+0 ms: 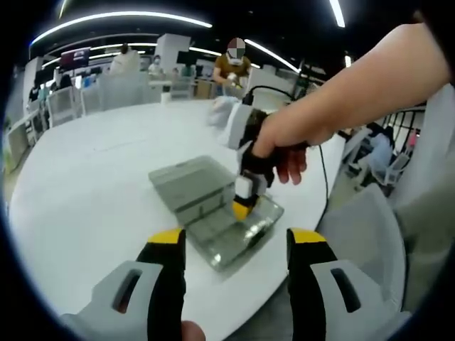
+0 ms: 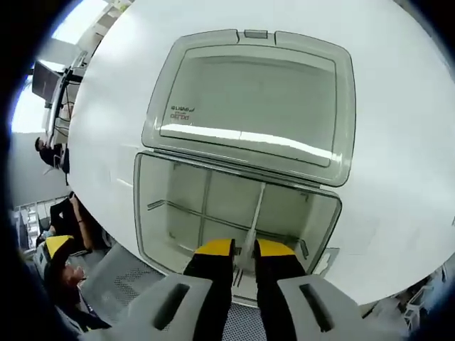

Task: Insert the divider into the dual guide fixture by aligning both edges with the guide slots and pushing it downward to the bottom, including one-sided entry, uneven engagement, binding, and posture correction.

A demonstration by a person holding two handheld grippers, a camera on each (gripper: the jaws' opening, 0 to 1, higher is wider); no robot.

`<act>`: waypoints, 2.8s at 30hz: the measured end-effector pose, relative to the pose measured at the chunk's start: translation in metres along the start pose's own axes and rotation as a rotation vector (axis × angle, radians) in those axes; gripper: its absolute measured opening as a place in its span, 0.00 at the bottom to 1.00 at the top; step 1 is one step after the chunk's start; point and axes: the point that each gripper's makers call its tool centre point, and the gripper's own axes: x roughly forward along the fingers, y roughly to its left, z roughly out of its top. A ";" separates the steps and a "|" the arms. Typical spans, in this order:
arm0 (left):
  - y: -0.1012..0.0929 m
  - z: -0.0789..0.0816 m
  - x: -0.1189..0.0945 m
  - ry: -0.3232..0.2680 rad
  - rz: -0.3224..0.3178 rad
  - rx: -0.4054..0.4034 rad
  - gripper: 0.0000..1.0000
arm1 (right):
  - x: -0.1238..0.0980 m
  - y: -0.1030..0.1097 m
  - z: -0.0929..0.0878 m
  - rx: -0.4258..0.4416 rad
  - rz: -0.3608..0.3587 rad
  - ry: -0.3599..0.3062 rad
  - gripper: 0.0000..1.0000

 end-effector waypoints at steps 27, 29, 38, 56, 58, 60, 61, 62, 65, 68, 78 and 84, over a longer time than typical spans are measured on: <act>-0.005 0.004 0.000 -0.003 -0.009 0.017 0.55 | -0.011 0.001 -0.003 -0.039 0.008 -0.053 0.01; -0.005 0.004 0.000 -0.003 -0.008 0.016 0.54 | -0.011 0.001 -0.004 -0.047 0.004 -0.051 0.00; -0.005 0.001 -0.002 0.003 -0.003 0.019 0.54 | -0.009 0.001 -0.004 -0.035 -0.003 -0.059 0.00; 0.013 -0.007 -0.016 0.040 0.038 0.009 0.55 | -0.032 0.008 0.002 -0.110 0.095 -0.213 0.15; 0.020 -0.010 -0.020 0.050 0.054 0.005 0.55 | -0.037 0.006 0.000 -0.127 0.110 -0.236 0.15; 0.027 -0.014 -0.024 0.063 0.070 -0.005 0.55 | -0.042 0.005 -0.003 -0.154 0.129 -0.271 0.15; 0.029 -0.015 -0.024 0.066 0.073 -0.007 0.55 | -0.044 0.004 -0.005 -0.167 0.129 -0.281 0.15; 0.033 -0.017 -0.025 0.074 0.081 -0.011 0.55 | -0.048 0.005 -0.005 -0.206 0.140 -0.319 0.13; 0.042 -0.023 -0.027 0.097 0.099 -0.023 0.55 | -0.060 0.008 -0.009 -0.241 0.174 -0.387 0.13; 0.049 -0.029 -0.028 0.122 0.111 -0.034 0.55 | -0.072 0.011 -0.008 -0.304 0.200 -0.474 0.13; 0.065 -0.049 -0.022 0.243 0.140 -0.076 0.56 | -0.100 0.012 -0.020 -0.485 0.233 -0.664 0.11; 0.070 -0.060 -0.013 0.310 0.151 -0.097 0.55 | -0.106 0.006 -0.031 -0.542 0.260 -0.746 0.13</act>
